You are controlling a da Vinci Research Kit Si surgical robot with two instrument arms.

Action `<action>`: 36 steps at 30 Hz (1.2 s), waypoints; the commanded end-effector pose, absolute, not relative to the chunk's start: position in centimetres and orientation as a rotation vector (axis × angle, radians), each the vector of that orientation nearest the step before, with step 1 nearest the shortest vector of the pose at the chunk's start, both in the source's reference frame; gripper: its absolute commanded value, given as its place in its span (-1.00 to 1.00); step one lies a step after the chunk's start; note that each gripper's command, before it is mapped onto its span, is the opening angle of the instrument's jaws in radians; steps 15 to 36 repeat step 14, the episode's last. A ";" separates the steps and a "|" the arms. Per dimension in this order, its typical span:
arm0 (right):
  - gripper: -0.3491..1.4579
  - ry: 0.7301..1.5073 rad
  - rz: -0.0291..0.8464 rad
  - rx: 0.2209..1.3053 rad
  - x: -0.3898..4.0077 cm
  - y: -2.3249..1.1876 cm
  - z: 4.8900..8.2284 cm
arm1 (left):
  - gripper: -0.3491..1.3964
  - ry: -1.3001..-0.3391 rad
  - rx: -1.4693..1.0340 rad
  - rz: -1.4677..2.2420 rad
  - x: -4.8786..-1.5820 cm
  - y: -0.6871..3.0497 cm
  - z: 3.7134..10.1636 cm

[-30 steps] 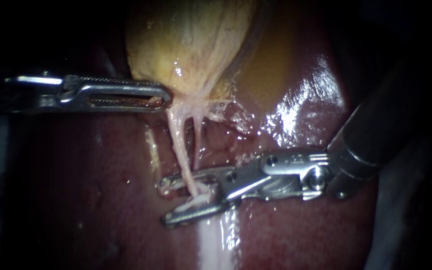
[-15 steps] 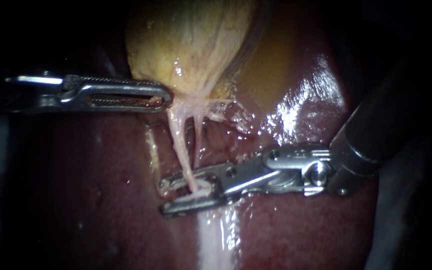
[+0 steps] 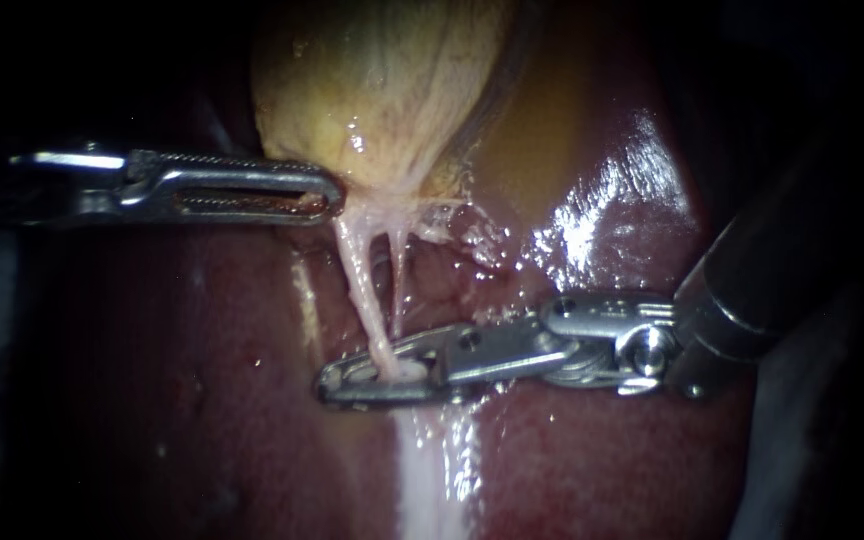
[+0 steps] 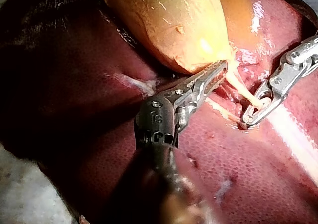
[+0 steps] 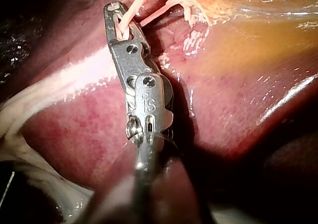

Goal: Clipping first clip left tube

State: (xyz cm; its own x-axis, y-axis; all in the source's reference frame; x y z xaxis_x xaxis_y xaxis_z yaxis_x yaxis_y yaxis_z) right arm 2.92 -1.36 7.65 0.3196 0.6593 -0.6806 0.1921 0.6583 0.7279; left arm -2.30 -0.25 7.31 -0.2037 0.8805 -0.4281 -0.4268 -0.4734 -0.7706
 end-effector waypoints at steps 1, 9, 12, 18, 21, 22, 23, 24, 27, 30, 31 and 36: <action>-1.00 1.242 0.359 0.842 2.92 -1.37 7.66 | -1.00 -0.629 -1.106 1.816 -2.30 -0.25 7.31; -1.00 1.242 0.356 0.844 2.92 -1.38 7.66 | -1.00 -0.629 -1.106 1.816 -2.30 -0.25 7.31; -1.00 1.242 0.356 0.844 2.92 -1.38 7.67 | -1.00 -0.629 -1.106 1.816 -2.30 -0.25 7.31; -1.00 1.242 0.356 0.844 2.92 -1.37 7.67 | -1.00 -0.629 -1.106 1.816 -2.30 -0.25 7.31; -1.00 1.242 0.356 0.844 2.92 -1.37 7.67 | -1.00 -0.629 -1.106 1.816 -2.30 -0.25 7.31; -1.00 1.242 0.356 0.844 2.92 -1.37 7.67 | -1.00 -0.629 -1.106 1.816 -2.30 -0.25 7.31; -1.00 1.242 0.356 0.844 2.92 -1.37 7.67 | -1.00 -0.629 -1.106 1.816 -2.30 -0.25 7.31; -1.00 1.242 0.356 0.844 2.92 -1.37 7.67 | -1.00 -0.629 -1.106 1.816 -2.30 -0.25 7.31; -1.00 1.242 0.356 0.844 2.92 -1.37 7.67 | -1.00 -0.629 -1.106 1.816 -2.30 -0.25 7.31; -1.00 1.242 0.356 0.844 2.92 -1.37 7.67 | -1.00 -0.629 -1.106 1.816 -2.30 -0.25 7.31; -1.00 1.242 0.356 0.844 2.92 -1.37 7.67 | -1.00 -0.629 -1.106 1.816 -2.30 -0.25 7.31; -1.00 1.242 0.356 0.844 2.92 -1.37 7.67 | -1.00 -0.629 -1.106 1.816 -2.30 -0.25 7.31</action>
